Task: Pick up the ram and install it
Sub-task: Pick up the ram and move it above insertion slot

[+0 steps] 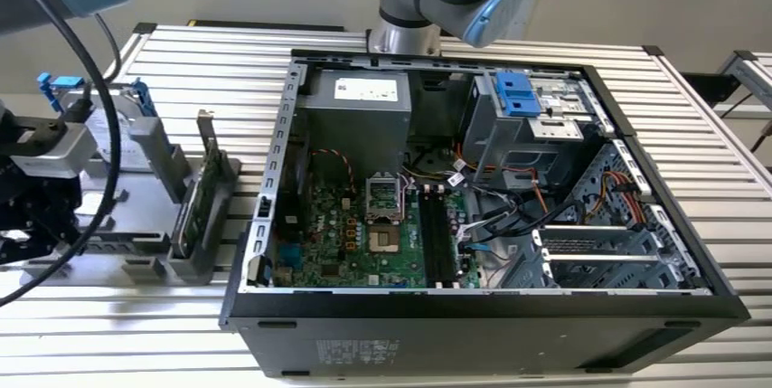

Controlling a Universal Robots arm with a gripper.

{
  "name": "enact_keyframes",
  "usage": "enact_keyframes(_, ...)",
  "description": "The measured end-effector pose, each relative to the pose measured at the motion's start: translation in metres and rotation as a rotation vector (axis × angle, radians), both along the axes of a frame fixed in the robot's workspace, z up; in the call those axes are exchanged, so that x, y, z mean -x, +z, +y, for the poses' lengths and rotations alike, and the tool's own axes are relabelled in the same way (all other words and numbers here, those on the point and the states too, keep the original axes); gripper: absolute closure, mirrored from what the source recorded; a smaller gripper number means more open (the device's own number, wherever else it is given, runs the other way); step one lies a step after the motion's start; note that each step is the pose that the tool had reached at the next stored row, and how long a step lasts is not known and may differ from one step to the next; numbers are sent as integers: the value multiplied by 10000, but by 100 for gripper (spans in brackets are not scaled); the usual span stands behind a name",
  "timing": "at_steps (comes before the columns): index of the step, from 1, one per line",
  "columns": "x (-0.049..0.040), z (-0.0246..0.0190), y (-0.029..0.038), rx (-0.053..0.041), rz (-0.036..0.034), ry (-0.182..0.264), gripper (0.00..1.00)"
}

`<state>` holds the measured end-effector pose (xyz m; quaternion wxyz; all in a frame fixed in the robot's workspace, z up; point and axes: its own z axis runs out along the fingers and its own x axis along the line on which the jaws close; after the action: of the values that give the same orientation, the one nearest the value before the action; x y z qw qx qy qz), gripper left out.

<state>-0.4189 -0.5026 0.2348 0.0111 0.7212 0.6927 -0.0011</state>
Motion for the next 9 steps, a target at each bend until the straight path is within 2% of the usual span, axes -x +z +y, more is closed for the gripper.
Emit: enact_keyframes(9,0,0,37,-2,-3,0,100)
